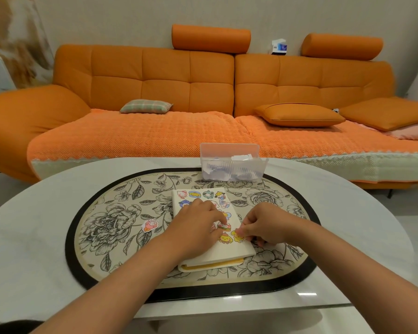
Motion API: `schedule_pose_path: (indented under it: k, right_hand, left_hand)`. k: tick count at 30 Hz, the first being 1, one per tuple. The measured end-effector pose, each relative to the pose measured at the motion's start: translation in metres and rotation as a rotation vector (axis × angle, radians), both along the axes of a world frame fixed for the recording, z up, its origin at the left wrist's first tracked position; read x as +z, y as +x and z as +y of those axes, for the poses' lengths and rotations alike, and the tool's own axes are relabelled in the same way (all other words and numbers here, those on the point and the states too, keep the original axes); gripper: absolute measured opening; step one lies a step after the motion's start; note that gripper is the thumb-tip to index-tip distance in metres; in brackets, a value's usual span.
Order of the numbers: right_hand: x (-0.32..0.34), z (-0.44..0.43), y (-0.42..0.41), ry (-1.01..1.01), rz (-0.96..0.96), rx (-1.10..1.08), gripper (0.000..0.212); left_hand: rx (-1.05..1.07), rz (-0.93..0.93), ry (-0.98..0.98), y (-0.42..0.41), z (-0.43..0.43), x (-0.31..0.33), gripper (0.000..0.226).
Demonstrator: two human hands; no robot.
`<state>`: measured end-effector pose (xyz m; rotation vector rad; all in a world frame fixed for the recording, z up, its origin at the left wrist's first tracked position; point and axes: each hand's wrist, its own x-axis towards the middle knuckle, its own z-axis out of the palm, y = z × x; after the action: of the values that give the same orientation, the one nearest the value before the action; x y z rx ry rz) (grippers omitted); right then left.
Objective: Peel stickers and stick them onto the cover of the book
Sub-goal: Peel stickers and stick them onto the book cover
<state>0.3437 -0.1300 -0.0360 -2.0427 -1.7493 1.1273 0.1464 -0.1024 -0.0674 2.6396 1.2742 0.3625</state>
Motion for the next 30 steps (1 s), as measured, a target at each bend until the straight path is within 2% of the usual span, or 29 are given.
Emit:
schedule_pose_path:
  k: [7,14,19,21,24,25,27,28,30]
  right_hand:
    - [-0.002,0.003,-0.002,0.039,-0.091,0.023,0.028]
    - [-0.001,0.004,-0.008,0.159,-0.321,0.097,0.02]
    - [-0.002,0.001,-0.01,0.242,-0.5,0.067,0.023]
    - [-0.003,-0.003,-0.01,0.283,-0.535,0.065,0.03]
    - [-0.007,-0.008,-0.003,0.312,-0.503,0.043,0.058]
    - [-0.007,-0.011,0.001,0.32,-0.449,0.031,0.058]
    - [-0.007,-0.017,0.009,0.35,-0.351,0.033,0.039]
    - [-0.009,-0.02,0.012,0.371,-0.339,0.046,0.03]
    - [-0.011,-0.025,0.017,0.407,-0.345,0.072,0.025]
  left_hand:
    - [-0.006,0.017,0.009,0.0,-0.001,0.001,0.031]
    - [-0.051,-0.054,0.035,0.002,-0.004,-0.001,0.024]
    - [-0.115,-0.047,0.053,0.004,-0.007,-0.004,0.022]
    - [-0.114,-0.025,0.055,0.003,-0.007,-0.005,0.024]
    - [-0.117,-0.008,0.057,0.002,-0.009,-0.004,0.026]
    - [-0.119,-0.003,0.059,0.002,-0.01,-0.004,0.027]
    - [-0.123,0.013,0.056,0.001,-0.011,-0.004,0.028]
    - [-0.127,0.021,0.057,0.001,-0.012,-0.004,0.029]
    - [-0.135,0.042,0.061,0.0,-0.014,-0.005,0.032]
